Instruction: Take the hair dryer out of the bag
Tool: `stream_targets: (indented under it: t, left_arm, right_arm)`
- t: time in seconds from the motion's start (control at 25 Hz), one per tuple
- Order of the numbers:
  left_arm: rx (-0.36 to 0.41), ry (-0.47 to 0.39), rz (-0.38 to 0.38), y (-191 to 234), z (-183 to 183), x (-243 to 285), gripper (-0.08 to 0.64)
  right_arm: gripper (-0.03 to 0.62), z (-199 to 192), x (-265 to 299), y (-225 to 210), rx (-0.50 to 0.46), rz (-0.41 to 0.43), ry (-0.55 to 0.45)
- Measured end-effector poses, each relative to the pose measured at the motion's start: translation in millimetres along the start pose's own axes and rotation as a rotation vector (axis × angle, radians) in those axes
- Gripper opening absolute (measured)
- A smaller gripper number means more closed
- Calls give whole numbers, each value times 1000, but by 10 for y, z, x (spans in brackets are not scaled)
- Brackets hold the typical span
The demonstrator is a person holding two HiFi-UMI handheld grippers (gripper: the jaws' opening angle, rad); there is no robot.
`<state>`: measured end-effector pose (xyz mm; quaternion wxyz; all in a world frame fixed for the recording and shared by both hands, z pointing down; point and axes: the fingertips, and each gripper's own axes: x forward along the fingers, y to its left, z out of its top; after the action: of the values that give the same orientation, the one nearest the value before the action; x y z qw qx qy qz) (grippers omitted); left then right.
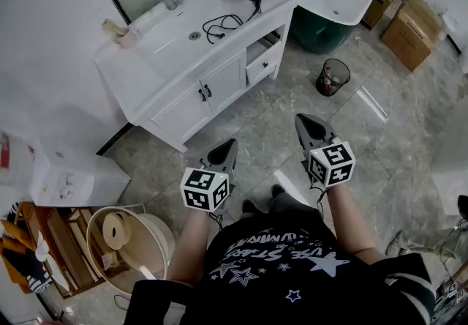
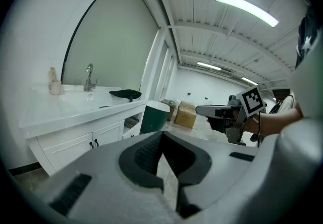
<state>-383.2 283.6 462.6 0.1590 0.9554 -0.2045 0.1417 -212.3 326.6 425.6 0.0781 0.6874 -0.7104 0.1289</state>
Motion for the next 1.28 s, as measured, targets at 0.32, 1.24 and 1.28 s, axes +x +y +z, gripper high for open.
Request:
stream_targets:
  t: [0.32,1.24,1.28]
  left_arm:
    - [19,4,2,-56,0,-22,11]
    - [-12,-44,111,161,213,418,34]
    - [-17,-40,117,175,239,509,57]
  right_arm:
    - [5,-55,-81,-1,3,2,7]
    - [97,-106,214,-642,48,-3,-9]
    - [105,-99,289,-726,46,9,-7]
